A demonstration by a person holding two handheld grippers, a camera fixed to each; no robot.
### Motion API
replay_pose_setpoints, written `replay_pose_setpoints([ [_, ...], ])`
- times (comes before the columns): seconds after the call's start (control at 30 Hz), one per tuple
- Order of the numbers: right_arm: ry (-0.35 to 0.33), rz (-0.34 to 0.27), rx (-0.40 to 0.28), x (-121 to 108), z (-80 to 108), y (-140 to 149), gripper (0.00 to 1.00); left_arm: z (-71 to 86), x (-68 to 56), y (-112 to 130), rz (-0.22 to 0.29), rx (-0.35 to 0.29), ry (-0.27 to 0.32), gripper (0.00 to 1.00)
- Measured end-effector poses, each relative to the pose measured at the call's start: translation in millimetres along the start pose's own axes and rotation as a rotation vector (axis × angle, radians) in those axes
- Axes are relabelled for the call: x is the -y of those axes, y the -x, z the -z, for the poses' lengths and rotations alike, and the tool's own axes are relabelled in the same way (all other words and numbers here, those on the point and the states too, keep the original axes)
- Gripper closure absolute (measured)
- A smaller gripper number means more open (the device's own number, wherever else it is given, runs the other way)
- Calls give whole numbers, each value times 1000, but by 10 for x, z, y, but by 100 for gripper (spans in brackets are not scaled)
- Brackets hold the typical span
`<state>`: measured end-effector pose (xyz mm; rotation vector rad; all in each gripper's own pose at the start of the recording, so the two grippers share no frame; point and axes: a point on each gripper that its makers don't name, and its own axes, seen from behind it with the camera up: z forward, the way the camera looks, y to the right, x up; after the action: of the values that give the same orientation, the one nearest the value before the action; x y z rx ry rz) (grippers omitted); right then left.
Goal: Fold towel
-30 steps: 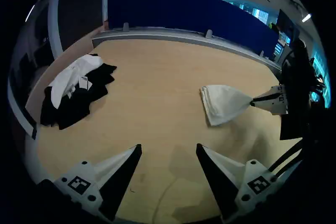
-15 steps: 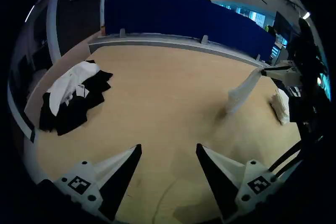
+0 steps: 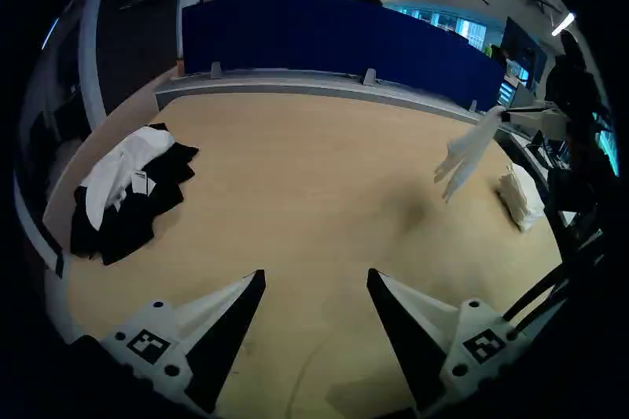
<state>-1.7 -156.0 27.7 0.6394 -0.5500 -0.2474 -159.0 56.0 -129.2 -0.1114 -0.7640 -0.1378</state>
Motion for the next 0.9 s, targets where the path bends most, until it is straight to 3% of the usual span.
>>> replay_pose_setpoints([
  [0.27, 63, -46, -14, -546, 328, -24, 96, -17, -140, -50, -15, 0, 17, 4],
  [0.6, 173, -31, 28, -1396, 775, 175, 96, -61, -301, -78, -30, 7, 33, 4],
  [0.9, 251, -53, 32, -2106, 1075, 288, 96, -87, -402, -102, -34, 14, 36, 4],
])
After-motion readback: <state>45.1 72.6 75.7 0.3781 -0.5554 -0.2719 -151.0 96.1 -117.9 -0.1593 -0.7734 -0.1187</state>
